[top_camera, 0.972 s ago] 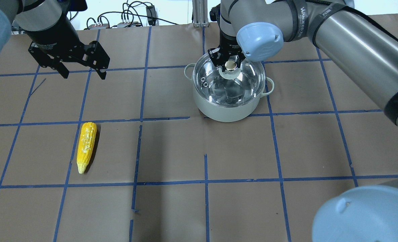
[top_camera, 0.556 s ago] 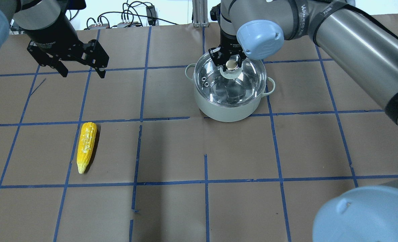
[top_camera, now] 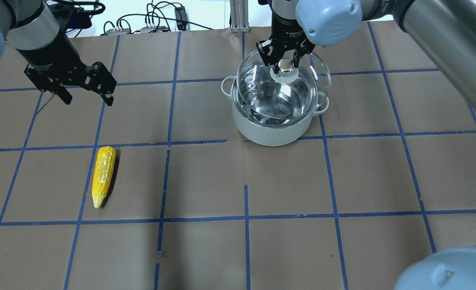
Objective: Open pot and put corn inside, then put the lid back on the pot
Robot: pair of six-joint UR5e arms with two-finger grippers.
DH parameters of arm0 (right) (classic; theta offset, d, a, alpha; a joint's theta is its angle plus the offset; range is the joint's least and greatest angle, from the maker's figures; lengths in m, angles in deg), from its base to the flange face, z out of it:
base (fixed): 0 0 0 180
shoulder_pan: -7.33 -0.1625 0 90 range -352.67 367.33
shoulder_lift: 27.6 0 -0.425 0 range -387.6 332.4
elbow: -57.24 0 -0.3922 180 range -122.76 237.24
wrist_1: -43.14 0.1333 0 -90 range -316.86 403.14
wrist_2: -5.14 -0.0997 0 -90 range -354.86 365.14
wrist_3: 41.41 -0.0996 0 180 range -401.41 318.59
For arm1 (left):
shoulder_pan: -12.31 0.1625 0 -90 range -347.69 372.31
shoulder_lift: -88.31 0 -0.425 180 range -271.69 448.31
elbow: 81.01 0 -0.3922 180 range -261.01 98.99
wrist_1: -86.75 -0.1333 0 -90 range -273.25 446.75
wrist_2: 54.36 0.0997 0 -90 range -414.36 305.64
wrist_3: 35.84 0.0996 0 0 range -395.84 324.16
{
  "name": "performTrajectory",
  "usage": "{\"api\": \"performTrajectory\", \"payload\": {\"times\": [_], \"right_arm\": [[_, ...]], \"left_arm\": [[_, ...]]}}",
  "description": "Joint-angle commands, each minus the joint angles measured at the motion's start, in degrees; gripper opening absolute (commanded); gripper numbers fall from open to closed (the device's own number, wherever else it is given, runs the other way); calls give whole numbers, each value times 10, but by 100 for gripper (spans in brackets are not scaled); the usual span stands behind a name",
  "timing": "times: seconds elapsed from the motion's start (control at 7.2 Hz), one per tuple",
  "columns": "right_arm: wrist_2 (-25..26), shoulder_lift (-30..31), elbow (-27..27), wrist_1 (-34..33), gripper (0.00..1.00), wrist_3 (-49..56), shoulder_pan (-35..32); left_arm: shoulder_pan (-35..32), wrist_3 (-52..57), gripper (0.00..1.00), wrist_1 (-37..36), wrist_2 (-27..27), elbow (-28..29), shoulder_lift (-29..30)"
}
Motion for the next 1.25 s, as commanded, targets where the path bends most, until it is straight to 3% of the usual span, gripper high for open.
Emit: {"api": "performTrajectory", "payload": {"times": [0.0, 0.42, 0.97, 1.11], "right_arm": [[0, 88, -58, 29, 44, 44, 51], [-7, 218, -189, 17, 44, 91, 118], [-9, 223, -196, 18, 44, 88, 142], [-9, 222, -195, 17, 44, 87, 141]], "left_arm": [[41, 74, 100, -103, -10, -105, 2], [93, 137, 100, -313, -6, -264, 27], [115, 153, 98, -408, -2, -286, 123], [115, 152, 81, -412, 1, -286, 130]]}}
